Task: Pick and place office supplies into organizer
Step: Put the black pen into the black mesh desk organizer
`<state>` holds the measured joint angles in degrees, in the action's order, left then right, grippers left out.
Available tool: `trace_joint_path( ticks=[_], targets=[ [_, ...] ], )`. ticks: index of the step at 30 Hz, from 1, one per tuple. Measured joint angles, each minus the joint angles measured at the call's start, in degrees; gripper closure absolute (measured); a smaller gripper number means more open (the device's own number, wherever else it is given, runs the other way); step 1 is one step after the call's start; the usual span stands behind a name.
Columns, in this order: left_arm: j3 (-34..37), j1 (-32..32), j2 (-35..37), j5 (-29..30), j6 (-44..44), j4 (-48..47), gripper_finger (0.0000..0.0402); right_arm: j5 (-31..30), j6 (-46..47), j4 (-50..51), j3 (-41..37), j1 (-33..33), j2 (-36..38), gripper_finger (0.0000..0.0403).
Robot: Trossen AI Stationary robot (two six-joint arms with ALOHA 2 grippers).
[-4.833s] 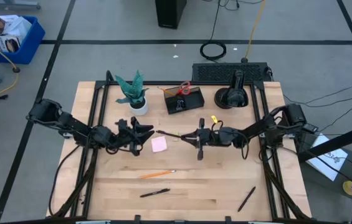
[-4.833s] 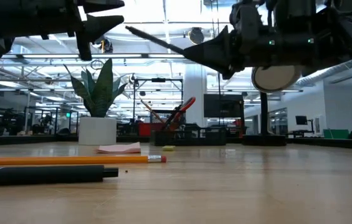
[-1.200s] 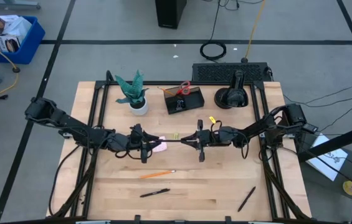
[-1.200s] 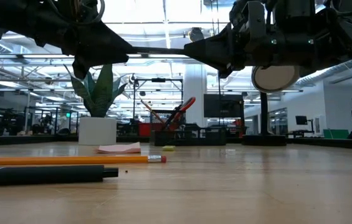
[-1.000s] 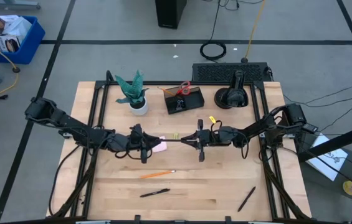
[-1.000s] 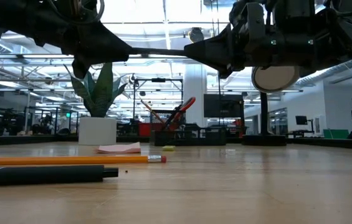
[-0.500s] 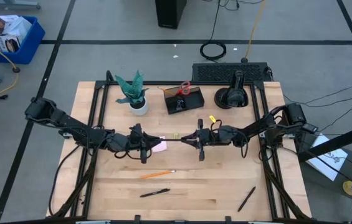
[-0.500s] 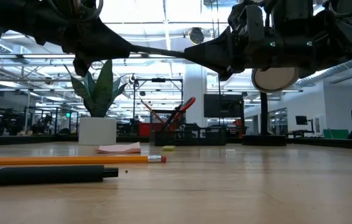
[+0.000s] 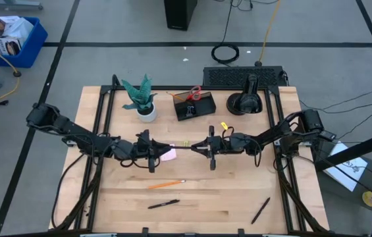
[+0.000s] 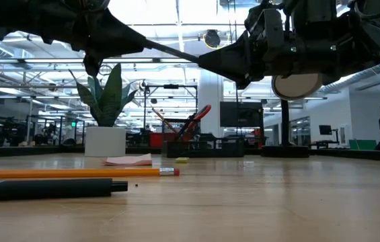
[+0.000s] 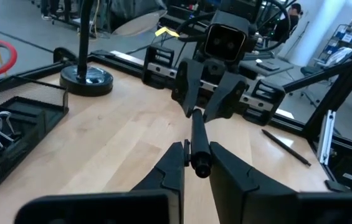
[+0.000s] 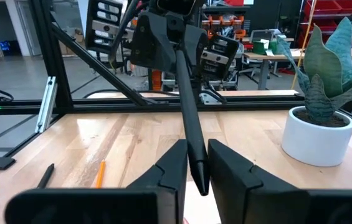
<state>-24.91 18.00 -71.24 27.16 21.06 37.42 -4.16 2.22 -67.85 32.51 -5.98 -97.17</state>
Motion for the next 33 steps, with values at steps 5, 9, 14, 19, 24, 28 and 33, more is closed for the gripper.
trace_joint_path(
  ticks=[5,9,14,19,24,28,33],
  targets=[
    [0.00,0.00,0.00,0.00,0.26,0.05,0.0355,0.00,-0.17,0.38,0.00,0.00,0.00,0.0352],
    [0.00,0.00,0.00,0.06,0.15,0.54,0.0352,0.00,-0.56,0.37,0.00,0.00,0.00,0.0343],
    [0.00,0.02,0.00,0.96,0.02,0.57,0.0352,-0.02,-0.99,0.92,0.00,0.00,0.00,0.0327],
    [0.00,0.02,0.00,1.33,-0.01,0.56,0.0351,-0.11,-1.20,2.54,0.00,0.00,0.00,0.0314],
    [0.00,0.03,0.00,1.44,-0.05,0.56,0.0351,-0.13,-1.38,2.97,0.00,0.00,0.00,0.0309],
    [0.00,0.04,0.00,1.89,-0.13,0.60,0.0351,-0.16,-1.25,3.50,0.00,-0.03,0.00,0.0309],
    [-0.02,0.13,0.00,2.48,-0.39,0.60,0.0351,-0.02,0.15,7.02,0.00,-0.15,0.00,0.0306]
  ],
)
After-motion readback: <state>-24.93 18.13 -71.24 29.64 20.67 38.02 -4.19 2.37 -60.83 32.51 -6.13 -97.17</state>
